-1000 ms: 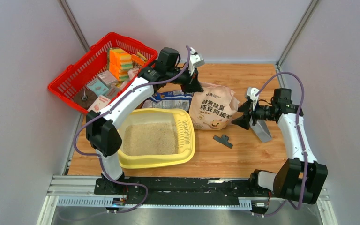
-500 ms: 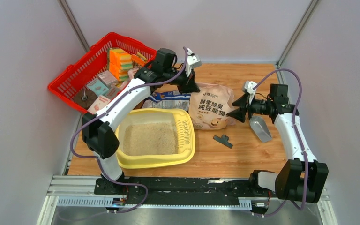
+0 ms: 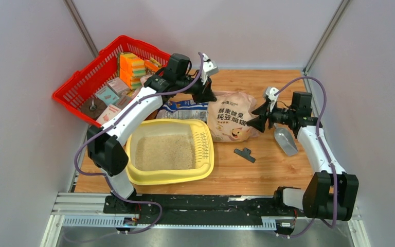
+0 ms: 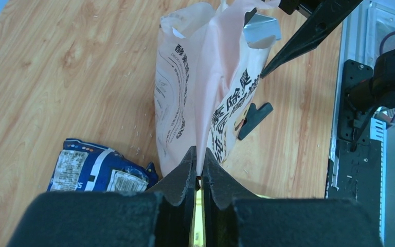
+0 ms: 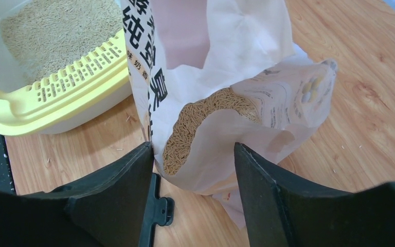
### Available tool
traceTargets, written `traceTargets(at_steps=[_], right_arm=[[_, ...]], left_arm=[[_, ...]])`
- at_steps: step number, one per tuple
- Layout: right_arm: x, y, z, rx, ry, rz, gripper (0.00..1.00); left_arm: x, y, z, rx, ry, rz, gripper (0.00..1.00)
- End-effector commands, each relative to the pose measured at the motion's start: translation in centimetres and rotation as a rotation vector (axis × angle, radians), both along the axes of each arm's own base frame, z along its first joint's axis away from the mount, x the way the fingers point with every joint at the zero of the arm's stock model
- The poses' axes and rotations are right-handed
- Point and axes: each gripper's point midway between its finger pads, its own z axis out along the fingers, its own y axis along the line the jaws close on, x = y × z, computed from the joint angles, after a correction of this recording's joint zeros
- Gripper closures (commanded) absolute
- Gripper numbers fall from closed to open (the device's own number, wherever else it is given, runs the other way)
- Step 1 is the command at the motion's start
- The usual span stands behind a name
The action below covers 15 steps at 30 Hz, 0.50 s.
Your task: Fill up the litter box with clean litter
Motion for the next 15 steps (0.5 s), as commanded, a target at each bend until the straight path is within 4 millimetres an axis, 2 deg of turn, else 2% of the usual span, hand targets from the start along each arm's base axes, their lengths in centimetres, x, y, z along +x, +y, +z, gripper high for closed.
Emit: traceTargets(at_steps=[1,3,4,9,15], right_arm=[[1.0,-1.0,1.2,-0.046,-0.041,-0.057,0.34],[0.7,-1.8,1.2,-0.057,-0.019,-0.07,0.3],[0.6,-2.1,1.1,-0.061,-0.005,-0.074,0.25],[0.2,-3.0,0.2,-0.101,0.032,-0.069,0.19],[1.0,-2.3,0.3,-0.054,0.034,-0.032,0.17]], left_arm=[[-0.7,0.6,3.0,-0.037,-0.078,-0.012,0.9],[-0.7,0.6,3.1,-0.039,-0.079,-0.013,0.89],[-0.8,0.6,3.2,-0.04,-0.081,-0.013,0.9],[-0.8,0.7,3.3,-0.045,-0.085,-0.014,0.9],[-1.2,0.8,3.0,-0.048,-0.071,-0.015,0.89]])
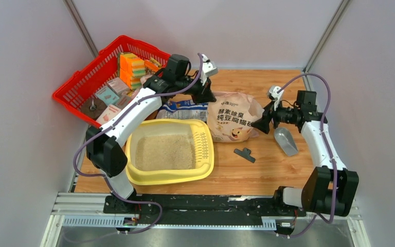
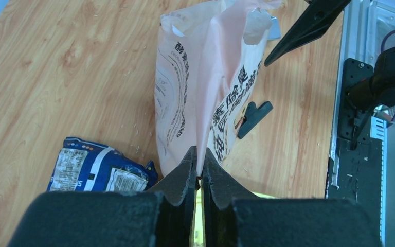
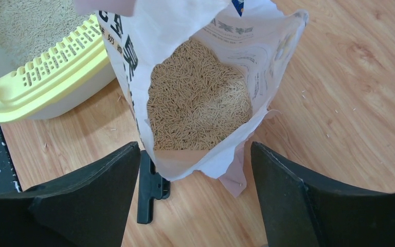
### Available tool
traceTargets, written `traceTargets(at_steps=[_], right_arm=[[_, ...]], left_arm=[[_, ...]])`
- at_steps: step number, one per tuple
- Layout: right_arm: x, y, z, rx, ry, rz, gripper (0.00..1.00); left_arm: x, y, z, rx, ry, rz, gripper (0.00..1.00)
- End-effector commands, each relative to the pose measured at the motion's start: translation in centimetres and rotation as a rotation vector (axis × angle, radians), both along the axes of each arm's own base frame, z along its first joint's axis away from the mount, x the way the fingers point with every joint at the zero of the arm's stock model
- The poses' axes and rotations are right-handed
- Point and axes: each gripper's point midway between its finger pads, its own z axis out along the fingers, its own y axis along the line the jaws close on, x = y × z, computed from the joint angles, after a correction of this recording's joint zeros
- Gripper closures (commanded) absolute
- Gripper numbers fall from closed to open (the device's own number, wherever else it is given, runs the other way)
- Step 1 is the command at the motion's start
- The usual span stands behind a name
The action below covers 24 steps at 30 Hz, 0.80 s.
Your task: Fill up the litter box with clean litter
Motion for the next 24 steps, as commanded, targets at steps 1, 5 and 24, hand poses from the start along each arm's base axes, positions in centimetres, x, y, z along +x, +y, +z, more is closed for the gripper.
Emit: traceTargets(at_steps=[1,5,24], right_arm=[[1.1,0.5,0.9,0.021,-0.029,0.04,0.17],[1.8,0.7,0.5,0.04,-0.022,0.058,0.17],[2.8,3.8,0.3,0.138,0.047,0.098,0.42]], left_arm=[[-1.2,0.6,2.9,-0.05,-0.063,-0.019,0.9],[-1.3,0.7,2.9,-0.05,-0.058,-0.018,0.9],[1.9,3.1,7.0,-0.065,-0.161,0.087,0.61]])
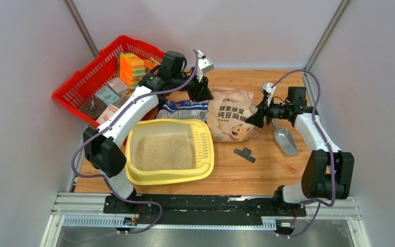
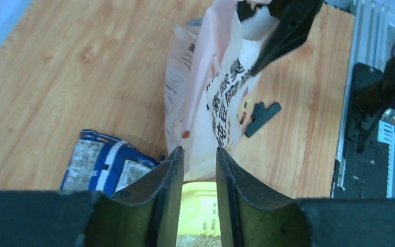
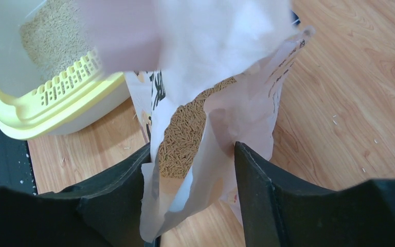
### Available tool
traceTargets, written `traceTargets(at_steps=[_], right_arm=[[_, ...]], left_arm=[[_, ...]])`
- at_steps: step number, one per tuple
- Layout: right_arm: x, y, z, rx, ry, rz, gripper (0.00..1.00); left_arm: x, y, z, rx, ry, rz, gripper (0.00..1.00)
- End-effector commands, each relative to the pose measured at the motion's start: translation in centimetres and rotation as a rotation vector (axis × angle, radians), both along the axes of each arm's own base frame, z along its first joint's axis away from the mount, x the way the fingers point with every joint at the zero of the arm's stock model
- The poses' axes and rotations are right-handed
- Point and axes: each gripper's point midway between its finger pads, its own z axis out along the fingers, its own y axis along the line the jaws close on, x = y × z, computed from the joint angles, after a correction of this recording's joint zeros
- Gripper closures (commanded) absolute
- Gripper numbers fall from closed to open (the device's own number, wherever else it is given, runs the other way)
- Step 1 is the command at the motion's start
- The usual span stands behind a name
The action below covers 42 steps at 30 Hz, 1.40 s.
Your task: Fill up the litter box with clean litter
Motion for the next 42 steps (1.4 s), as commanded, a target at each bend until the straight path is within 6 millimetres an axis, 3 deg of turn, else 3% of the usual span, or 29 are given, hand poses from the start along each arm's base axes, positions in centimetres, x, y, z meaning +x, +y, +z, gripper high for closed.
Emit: traceTargets(at_steps=[1,3,5,9,10,12,13,14,15,17,18,19,23,29,31,36,42], right_arm=[[1.3,1.2,1.8,0.055,-0.035,0.011,0.43],[1.4,1.4,1.8,0.055,-0.042,0.012,0.44],[1.3,1.7,1.6,0.058,-0.028,0.014,0.48],[1.5,1.8,1.3,0.06,-0.013,-0.002,0.55],[1.6,1.8,1.3,0.061,-0.009,-0.009,0.58],[2.0,1.6,1.3,0.057,-0.007,-0.032,0.59],[2.2,1.6,1.2,0.056,-0.005,-0.039,0.59],[2.4,1.5,1.2,0.052,-0.005,-0.048,0.59],[2.5,1.5,1.3,0.058,0.008,-0.055,0.6],[2.6,1.6,1.2,0.066,0.026,-0.06,0.64],[2.6,1.6,1.3,0.071,0.031,-0.061,0.65],[2.6,1.6,1.3,0.073,0.036,-0.061,0.67],[2.3,1.7,1.0,0.076,0.063,-0.055,0.69],[2.0,1.9,0.9,0.096,0.11,-0.047,0.71],[2.1,2.0,0.7,0.101,0.125,-0.046,0.71],[2.7,2.1,0.8,0.112,0.138,-0.043,0.72],[2.7,2.3,0.7,0.129,0.16,-0.025,0.72]], left_arm=[[2.5,2.4,6.8,-0.068,-0.174,0.09,0.58],[4.1,3.3,8.3,-0.08,-0.215,0.137,0.54],[6.6,4.1,8.1,-0.061,-0.243,0.198,0.52],[10.2,3.5,5.4,-0.028,-0.244,0.238,0.52],[11.7,2.9,3.8,-0.034,-0.207,0.267,0.53],[13.5,2.2,3.3,-0.049,-0.193,0.288,0.55],[14.7,1.4,0.8,-0.037,-0.147,0.288,0.55],[15.6,1.0,1.7,-0.057,-0.165,0.29,0.57],[16.7,0.3,-0.6,-0.043,-0.131,0.286,0.58],[17.6,-0.6,-0.3,-0.063,-0.148,0.271,0.59],[18.1,-1.2,-1.9,-0.05,-0.129,0.261,0.59],[18.2,-1.5,-2.1,-0.05,-0.13,0.252,0.6],[17.4,-3.3,-3.7,-0.07,-0.088,0.193,0.64],[12.3,-7.7,-5.0,-0.159,0.095,0.005,0.66],[10.2,-9.1,-4.2,-0.216,0.149,-0.067,0.67],[6.7,-10.6,-5.7,-0.231,0.263,-0.147,0.68],[5.6,-11.4,-5.2,-0.279,0.321,-0.178,0.69]])
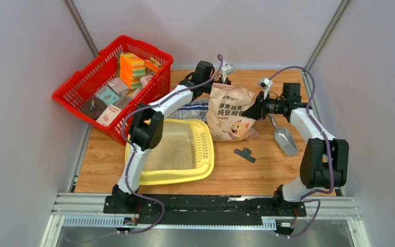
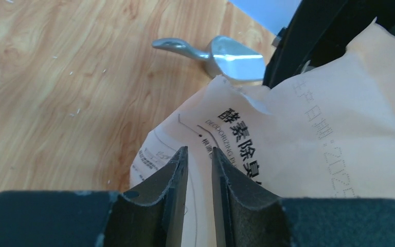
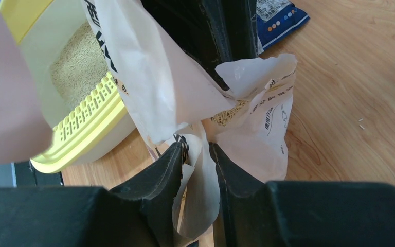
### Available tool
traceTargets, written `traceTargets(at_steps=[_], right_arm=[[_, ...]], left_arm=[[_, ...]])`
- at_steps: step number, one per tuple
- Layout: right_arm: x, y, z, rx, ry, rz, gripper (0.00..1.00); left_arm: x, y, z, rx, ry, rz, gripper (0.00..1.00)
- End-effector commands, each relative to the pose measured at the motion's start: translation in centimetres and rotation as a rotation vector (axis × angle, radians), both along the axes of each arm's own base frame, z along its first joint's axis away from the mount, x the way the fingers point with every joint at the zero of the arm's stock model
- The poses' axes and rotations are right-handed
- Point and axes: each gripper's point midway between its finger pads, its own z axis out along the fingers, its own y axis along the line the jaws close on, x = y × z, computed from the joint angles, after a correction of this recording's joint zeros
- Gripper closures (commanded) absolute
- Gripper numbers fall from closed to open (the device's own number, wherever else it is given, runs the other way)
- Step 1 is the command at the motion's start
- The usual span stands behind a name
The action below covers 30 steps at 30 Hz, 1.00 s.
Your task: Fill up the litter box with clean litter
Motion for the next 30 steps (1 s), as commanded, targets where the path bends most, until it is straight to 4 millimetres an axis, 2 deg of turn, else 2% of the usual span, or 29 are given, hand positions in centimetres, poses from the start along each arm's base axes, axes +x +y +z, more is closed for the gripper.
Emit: traceTargets(at_steps=[1,5,8,17,21,24,30], right_arm=[[0.3,0.7,1.2,0.032,-0.001,0.036,0.72],[0.2,0.5,0.8,0.025,0.001,0.043,0.71],[0.2,0.2,0.8,0.015,-0.019,0.045,0.66],[-0.1,-0.5,-0.2,-0.074,-0.139,0.074,0.58],[0.5,-1.1,-0.4,-0.094,-0.165,0.041,0.42],[0.9,-1.6,-0.8,-0.111,-0.183,0.017,0.36],[1.8,-2.6,-0.4,-0.106,-0.198,-0.012,0.33]], left_arm=[[-1.2,-0.4,6.4,-0.142,-0.031,-0.056,0.69],[-2.5,-0.9,6.7,-0.167,0.022,-0.088,0.69],[-3.3,-1.0,6.6,-0.166,0.033,-0.102,0.7],[-3.4,-1.0,5.6,-0.142,0.055,-0.126,0.72],[-3.2,-1.2,5.3,-0.134,0.059,-0.126,0.73],[-3.0,-1.2,5.2,-0.13,0.061,-0.12,0.73],[-3.0,-1.0,5.2,-0.119,0.055,-0.121,0.74]])
